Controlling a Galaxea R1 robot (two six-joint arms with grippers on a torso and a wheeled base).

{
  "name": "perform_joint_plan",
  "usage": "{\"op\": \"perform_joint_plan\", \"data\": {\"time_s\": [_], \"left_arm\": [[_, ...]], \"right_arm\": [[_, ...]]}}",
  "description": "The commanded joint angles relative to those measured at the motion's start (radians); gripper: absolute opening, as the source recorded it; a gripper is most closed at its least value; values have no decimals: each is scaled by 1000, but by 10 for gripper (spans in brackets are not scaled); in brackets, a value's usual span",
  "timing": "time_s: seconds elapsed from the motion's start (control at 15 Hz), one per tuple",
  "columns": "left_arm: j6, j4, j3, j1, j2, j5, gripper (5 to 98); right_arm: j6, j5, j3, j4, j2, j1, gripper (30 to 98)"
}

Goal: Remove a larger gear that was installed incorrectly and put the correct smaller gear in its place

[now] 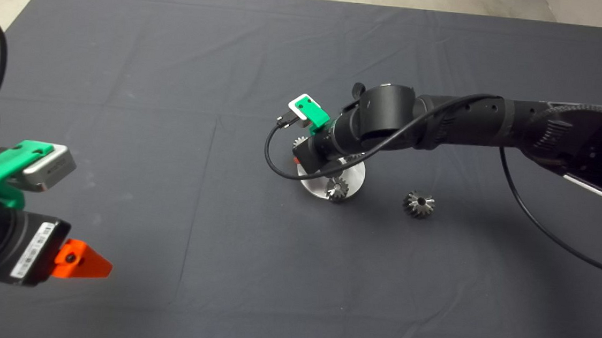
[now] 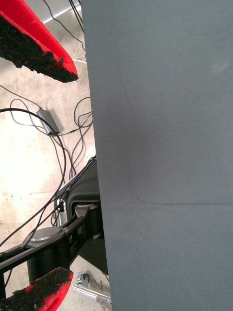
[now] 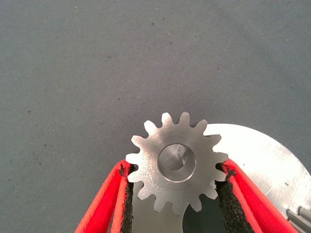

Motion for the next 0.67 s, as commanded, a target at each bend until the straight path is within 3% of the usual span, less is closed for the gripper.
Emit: {"op": "perform_joint_plan", "data": {"time_s": [0.0,0.27,0.6], "left_arm": [[-6,-16,9,-7,-1,2,981],[-6,-16,9,-7,-3,2,981],[-6,-16,9,-7,-3,2,981]], "right_arm": [[-18,-6,0,11,2,25,390],[-19,-7,-4,11,4,28,390],[-22,-52,-3,11,-6,31,390]]}}
